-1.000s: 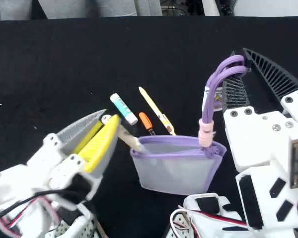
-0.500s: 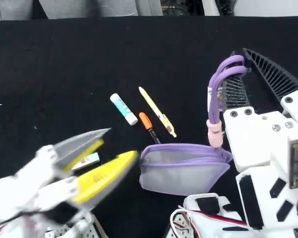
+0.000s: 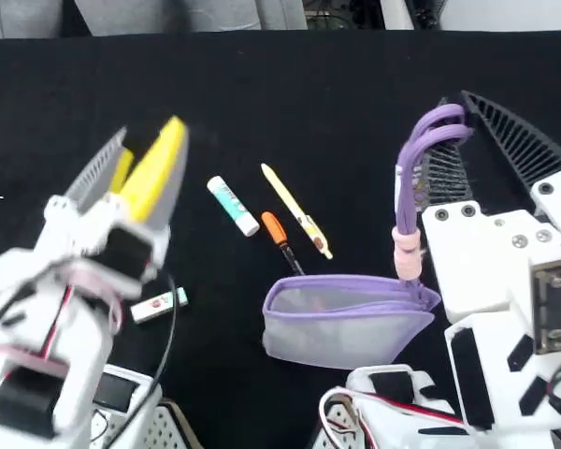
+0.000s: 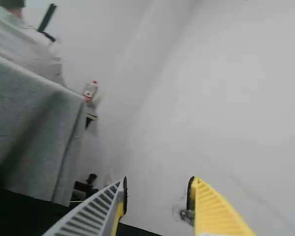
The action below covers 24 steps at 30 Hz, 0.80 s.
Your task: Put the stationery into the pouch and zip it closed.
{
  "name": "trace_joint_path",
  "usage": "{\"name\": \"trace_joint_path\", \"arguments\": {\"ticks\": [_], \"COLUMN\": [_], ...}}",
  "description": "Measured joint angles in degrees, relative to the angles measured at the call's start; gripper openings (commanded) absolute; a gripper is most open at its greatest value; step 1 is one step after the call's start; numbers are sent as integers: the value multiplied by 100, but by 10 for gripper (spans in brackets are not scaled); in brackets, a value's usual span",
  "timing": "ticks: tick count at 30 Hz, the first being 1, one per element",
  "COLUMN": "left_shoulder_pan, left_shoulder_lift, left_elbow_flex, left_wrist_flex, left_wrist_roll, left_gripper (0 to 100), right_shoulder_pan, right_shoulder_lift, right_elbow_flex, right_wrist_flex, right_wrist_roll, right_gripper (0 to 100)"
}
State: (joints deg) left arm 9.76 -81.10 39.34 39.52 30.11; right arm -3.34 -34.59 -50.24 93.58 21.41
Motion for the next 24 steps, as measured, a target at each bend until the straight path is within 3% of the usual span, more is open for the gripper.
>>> {"name": "trace_joint_path", "arguments": {"ticks": [6,13,18,24], "left_shoulder_pan": [-510,70,589,738], "left_shoulder_lift": [1213,2760,4334,6971], "left_elbow_flex": [949,2760,2532,756], "left_wrist_flex": [-879,-2980,-3473,-3200], "left_wrist_roll": [141,1020,1125,1793], "left_gripper": [220,216,216,216], "right_shoulder_pan": [211,237,237,237], "right_shoulder_lift": [0,0,0,0], "right_elbow_flex": [0,0,0,0], "right_wrist_flex": [0,0,0,0], "right_wrist_roll": [62,62,62,62], "right_gripper": [12,12,12,12]}}
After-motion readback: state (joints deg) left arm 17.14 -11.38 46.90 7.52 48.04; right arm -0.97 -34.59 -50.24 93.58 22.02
